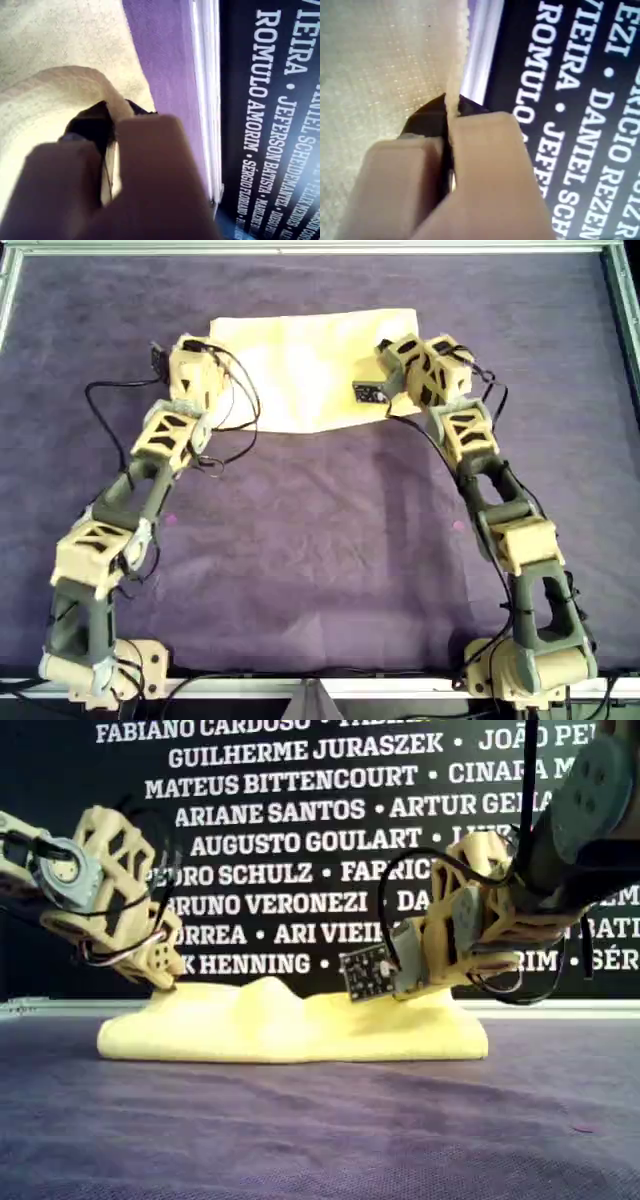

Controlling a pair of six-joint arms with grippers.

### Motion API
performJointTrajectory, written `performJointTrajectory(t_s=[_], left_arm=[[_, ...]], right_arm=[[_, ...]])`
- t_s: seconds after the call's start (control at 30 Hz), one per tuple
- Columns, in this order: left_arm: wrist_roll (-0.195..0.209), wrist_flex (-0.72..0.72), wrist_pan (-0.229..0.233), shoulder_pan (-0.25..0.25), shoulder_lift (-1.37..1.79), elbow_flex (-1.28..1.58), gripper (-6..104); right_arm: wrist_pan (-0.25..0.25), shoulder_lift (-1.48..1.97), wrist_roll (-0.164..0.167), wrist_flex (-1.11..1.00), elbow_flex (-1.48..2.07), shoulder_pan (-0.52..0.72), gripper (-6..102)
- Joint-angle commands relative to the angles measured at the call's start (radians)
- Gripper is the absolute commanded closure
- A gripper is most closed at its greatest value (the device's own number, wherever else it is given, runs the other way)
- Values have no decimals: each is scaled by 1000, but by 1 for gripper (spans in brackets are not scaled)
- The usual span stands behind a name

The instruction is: Fold a cloth

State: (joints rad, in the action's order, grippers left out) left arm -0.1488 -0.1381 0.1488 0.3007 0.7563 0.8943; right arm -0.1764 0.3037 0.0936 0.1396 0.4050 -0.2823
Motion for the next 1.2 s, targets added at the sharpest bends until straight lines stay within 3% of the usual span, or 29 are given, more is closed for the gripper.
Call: performJointTrajectory(t_s=[0.0,0.1,0.2,0.4,0.53,0.97,1.17], left_arm=[[-5,23,-3,-17,6,-120,97],[-5,23,-3,-17,2,-147,95],[-5,23,12,-17,2,-163,82],[-5,21,14,-17,2,-147,47],[-3,21,14,-18,-17,-156,35],[-5,2,15,-35,-2,-144,31],[-5,-46,15,-35,2,-144,31]], right_arm=[[6,25,5,-61,-104,11,96],[6,2,5,-112,-140,12,95],[6,-25,5,-186,-160,21,91],[6,-38,5,-262,-163,25,60],[6,-38,5,-262,-163,26,47],[-14,-8,8,-225,-137,91,42],[-34,60,8,87,-163,92,42]])
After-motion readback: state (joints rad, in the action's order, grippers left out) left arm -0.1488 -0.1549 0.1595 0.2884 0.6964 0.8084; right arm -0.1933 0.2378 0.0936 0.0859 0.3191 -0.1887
